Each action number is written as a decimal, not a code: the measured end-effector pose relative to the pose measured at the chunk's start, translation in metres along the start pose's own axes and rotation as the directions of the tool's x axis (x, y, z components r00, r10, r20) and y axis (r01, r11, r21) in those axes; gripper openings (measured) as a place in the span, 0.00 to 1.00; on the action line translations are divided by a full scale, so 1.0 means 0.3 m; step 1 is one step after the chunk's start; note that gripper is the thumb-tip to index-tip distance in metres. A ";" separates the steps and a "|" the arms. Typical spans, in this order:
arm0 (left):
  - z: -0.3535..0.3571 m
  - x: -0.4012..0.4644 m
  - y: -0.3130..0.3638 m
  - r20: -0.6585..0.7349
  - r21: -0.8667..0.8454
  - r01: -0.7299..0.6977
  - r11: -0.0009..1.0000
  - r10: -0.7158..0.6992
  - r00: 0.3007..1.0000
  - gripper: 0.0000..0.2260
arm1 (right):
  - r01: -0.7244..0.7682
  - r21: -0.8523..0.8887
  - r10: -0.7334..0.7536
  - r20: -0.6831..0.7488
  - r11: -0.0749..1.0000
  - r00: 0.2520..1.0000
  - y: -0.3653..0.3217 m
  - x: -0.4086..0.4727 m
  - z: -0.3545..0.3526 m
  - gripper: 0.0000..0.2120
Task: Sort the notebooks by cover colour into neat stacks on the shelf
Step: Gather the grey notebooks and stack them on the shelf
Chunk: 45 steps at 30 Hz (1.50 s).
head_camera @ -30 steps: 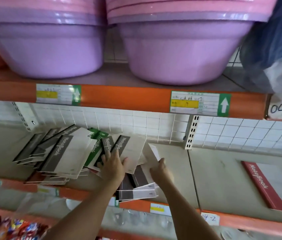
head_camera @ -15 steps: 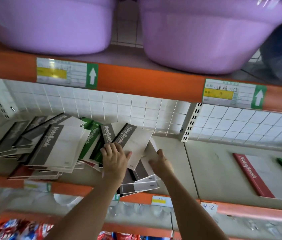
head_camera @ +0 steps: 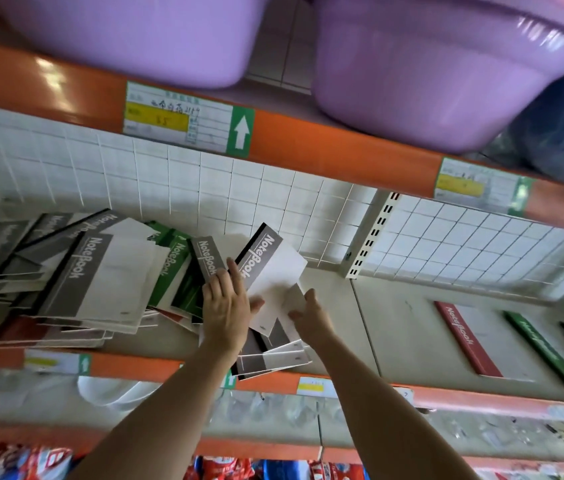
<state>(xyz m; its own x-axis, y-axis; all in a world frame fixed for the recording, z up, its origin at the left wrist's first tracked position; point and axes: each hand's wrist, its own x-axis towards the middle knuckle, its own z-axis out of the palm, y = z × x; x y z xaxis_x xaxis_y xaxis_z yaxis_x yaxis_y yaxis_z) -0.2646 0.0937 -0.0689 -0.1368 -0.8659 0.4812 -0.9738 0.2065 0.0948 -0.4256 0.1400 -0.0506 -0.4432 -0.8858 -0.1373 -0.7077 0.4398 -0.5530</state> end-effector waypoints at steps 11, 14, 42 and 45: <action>-0.199 0.001 0.054 0.229 -0.167 -0.148 0.975 0.184 0.956 0.20 | -0.101 0.050 0.108 -0.176 0.994 0.978 0.063 -0.224 -0.124 0.09; -0.252 0.010 0.110 0.218 -0.196 -0.173 0.965 0.215 0.952 0.17 | -0.136 0.262 0.198 -0.227 0.955 0.953 0.113 -0.265 -0.217 0.08; -0.636 -0.513 1.167 0.323 -0.558 0.056 0.828 0.154 0.934 0.12 | -0.205 0.898 0.354 0.059 0.389 0.933 1.002 -0.788 -0.902 0.07; -0.635 -0.553 1.261 0.316 -0.551 0.063 0.832 0.138 0.939 0.10 | -0.239 0.865 0.420 0.036 0.442 0.907 1.109 -0.763 -0.932 0.08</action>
<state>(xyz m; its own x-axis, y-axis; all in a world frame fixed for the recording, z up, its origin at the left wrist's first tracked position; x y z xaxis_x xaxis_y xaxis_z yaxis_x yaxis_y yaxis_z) -0.5757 0.4021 0.0531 -0.3199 -0.9283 0.1898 -0.7188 0.3683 0.5896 -0.7133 0.5304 0.0267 -0.6789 -0.6242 -0.3866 0.2690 0.2785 -0.9220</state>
